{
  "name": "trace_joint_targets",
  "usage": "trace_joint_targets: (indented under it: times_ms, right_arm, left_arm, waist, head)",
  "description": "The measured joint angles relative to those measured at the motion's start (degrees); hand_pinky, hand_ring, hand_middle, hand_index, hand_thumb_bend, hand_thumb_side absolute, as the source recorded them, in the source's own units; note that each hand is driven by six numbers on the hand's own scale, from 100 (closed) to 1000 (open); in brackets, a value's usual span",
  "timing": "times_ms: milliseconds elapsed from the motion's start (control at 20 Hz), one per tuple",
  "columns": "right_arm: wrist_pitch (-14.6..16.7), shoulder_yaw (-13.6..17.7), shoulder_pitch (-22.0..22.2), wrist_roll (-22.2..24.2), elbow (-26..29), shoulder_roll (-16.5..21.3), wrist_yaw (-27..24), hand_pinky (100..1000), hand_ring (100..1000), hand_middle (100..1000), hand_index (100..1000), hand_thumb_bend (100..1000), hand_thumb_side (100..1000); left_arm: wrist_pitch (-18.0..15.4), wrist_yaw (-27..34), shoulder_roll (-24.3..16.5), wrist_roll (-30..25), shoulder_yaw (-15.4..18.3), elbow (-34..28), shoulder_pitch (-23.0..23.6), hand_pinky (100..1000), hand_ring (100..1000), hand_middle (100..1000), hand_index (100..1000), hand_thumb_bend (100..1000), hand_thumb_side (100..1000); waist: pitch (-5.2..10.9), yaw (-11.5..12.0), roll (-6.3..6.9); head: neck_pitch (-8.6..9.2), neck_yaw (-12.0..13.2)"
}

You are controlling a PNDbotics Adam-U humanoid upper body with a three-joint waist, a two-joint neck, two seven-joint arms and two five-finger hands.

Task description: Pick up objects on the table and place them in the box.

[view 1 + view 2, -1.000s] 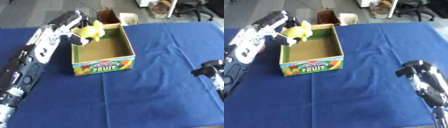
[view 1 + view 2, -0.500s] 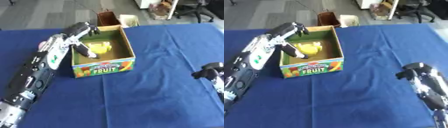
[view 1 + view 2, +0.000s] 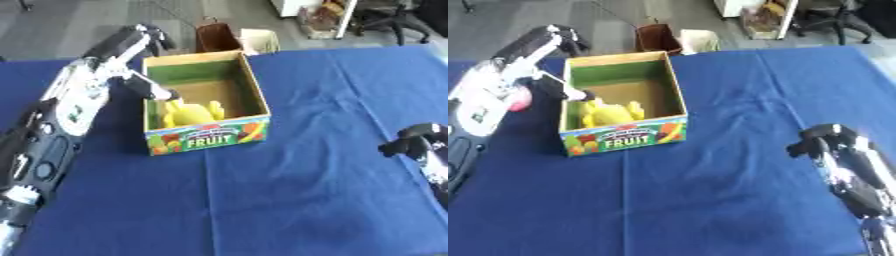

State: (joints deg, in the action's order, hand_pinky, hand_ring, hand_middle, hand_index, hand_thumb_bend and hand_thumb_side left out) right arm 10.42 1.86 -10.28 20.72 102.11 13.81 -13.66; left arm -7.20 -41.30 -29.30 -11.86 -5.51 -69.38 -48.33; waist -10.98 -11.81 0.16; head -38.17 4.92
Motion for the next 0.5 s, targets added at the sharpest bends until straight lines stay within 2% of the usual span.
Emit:
trace_joint_targets:
  times_ms: [100, 250, 500]
  right_arm:
    - [0.0, 0.1, 0.0, 0.0, 0.0, 0.0, 0.0, 649, 519, 437, 641, 100, 339]
    - [-0.1, 0.2, 0.1, -0.1, 0.0, 0.0, 0.0, 649, 519, 436, 641, 100, 340]
    - [-0.1, 0.2, 0.2, -0.1, 0.0, 0.0, 0.2, 649, 519, 436, 641, 100, 341]
  left_arm:
    - [1.8, 0.0, -1.8, 0.3, 1.3, 0.1, 1.0, 692, 604, 641, 767, 686, 131]
    - [4.1, -0.8, -3.4, 0.2, 2.7, 1.5, 1.9, 685, 598, 635, 764, 688, 128]
    - [6.6, -2.9, -4.0, 0.6, 4.1, 6.4, 2.6, 679, 589, 625, 759, 676, 118]
  waist:
    - [0.01, 0.1, 0.08]
    - [0.02, 0.1, 0.1]
    - [0.02, 0.0, 0.11]
  head:
    - [0.0, -0.2]
    - [0.01, -0.4]
    - [0.02, -0.7]
